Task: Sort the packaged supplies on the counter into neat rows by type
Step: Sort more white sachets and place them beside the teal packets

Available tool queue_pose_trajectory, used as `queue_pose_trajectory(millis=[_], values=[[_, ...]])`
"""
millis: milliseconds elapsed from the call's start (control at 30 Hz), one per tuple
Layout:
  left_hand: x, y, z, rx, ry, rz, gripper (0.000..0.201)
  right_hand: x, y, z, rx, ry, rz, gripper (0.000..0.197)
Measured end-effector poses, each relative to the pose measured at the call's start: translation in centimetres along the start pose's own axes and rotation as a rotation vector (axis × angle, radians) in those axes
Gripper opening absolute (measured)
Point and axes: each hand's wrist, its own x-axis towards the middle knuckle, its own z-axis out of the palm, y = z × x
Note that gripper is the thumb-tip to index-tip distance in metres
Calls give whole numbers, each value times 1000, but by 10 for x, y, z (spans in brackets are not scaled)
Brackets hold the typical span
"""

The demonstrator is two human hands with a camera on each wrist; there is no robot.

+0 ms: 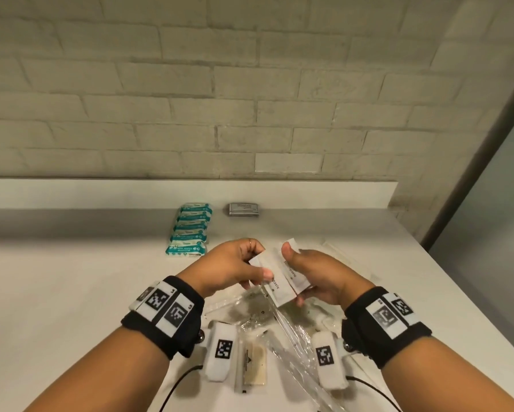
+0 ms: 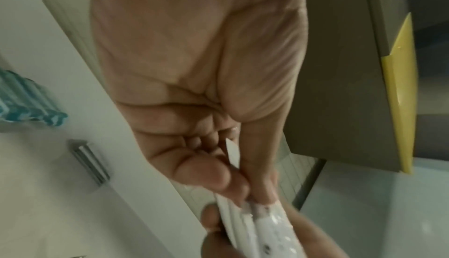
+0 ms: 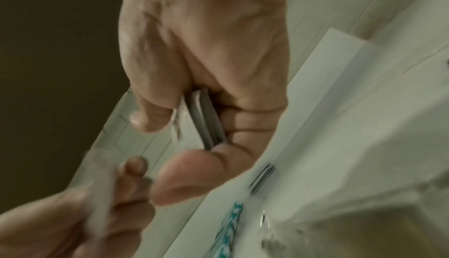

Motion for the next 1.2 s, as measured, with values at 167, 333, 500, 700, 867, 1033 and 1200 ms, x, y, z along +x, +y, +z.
queue_pose_trajectory(millis=[167, 333, 500, 700, 867, 1033, 1200], values=[[14, -2, 15, -22, 314, 56, 31, 6, 5, 19, 107, -170, -65, 26], [12, -11, 24, -153, 269, -30, 28, 9, 2, 18, 205, -156, -131, 53], [14, -11, 29, -379, 285, 14, 23, 10, -2, 17, 247, -82, -79, 59], [19, -7, 29, -510, 381, 19, 29, 12, -5, 26, 428, -7, -153, 59], [22, -3, 33, -747, 317, -52, 17, 6, -15, 36, -97, 44, -110, 97], [23, -2, 24, -773, 249, -94, 14, -5, -29, 25, -725, 272, -364, 131], [19, 5, 27, -672, 86, -171, 22, -5, -41, 32, -1080, 159, -517, 130]])
